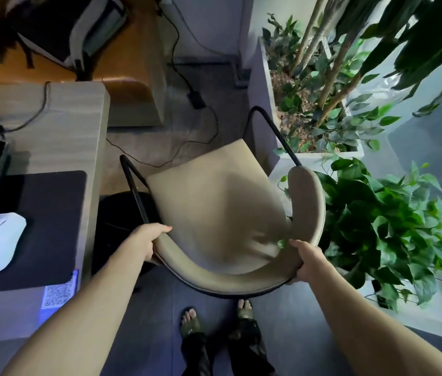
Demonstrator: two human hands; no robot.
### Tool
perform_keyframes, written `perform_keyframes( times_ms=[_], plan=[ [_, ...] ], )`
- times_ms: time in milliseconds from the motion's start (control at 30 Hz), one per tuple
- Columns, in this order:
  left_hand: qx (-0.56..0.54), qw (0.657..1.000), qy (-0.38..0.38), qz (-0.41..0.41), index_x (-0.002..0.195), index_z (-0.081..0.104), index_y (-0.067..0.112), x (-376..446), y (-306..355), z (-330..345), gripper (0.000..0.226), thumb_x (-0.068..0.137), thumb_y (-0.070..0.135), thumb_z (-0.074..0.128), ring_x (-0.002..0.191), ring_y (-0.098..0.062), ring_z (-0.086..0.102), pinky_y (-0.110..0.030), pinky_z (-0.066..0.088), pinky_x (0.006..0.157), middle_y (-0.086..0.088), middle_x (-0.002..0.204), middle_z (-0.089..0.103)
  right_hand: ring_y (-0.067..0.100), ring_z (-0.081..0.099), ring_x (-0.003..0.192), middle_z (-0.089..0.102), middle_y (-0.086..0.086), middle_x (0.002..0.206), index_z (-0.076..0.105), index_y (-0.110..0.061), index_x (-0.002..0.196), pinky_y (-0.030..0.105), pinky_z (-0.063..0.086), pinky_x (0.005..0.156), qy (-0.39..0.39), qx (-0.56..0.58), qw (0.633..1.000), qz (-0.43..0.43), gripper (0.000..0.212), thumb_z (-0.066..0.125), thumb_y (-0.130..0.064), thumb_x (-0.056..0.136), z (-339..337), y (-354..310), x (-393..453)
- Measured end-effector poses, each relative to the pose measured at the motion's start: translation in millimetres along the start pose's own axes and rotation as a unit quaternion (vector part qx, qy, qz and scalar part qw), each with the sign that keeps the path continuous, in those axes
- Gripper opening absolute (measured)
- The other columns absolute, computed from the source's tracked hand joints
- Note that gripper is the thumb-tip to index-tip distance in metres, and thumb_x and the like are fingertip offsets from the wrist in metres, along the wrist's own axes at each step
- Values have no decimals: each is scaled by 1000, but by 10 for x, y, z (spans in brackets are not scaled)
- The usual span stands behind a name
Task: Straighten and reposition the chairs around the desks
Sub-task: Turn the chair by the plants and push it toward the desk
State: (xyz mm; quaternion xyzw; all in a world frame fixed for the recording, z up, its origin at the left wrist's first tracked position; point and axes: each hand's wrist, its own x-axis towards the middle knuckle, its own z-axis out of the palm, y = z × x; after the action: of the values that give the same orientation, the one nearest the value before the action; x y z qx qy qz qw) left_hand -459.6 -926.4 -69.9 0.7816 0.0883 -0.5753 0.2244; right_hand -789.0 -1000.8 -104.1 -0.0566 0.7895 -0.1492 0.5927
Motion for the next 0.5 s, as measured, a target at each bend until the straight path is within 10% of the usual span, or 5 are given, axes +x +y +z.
perform_keyframes(
  times_ms=[500],
  plan=[
    [-64, 992, 89, 56, 111, 39, 11, -205, -282, 477, 39, 80, 4, 60, 100, -42, 58, -71, 41, 85, -22, 115, 50, 42, 52, 118, 53, 16, 133, 41, -19, 125, 66, 38, 91, -49, -10, 998, -35, 47, 59, -15, 82, -529, -153, 296]
  ],
)
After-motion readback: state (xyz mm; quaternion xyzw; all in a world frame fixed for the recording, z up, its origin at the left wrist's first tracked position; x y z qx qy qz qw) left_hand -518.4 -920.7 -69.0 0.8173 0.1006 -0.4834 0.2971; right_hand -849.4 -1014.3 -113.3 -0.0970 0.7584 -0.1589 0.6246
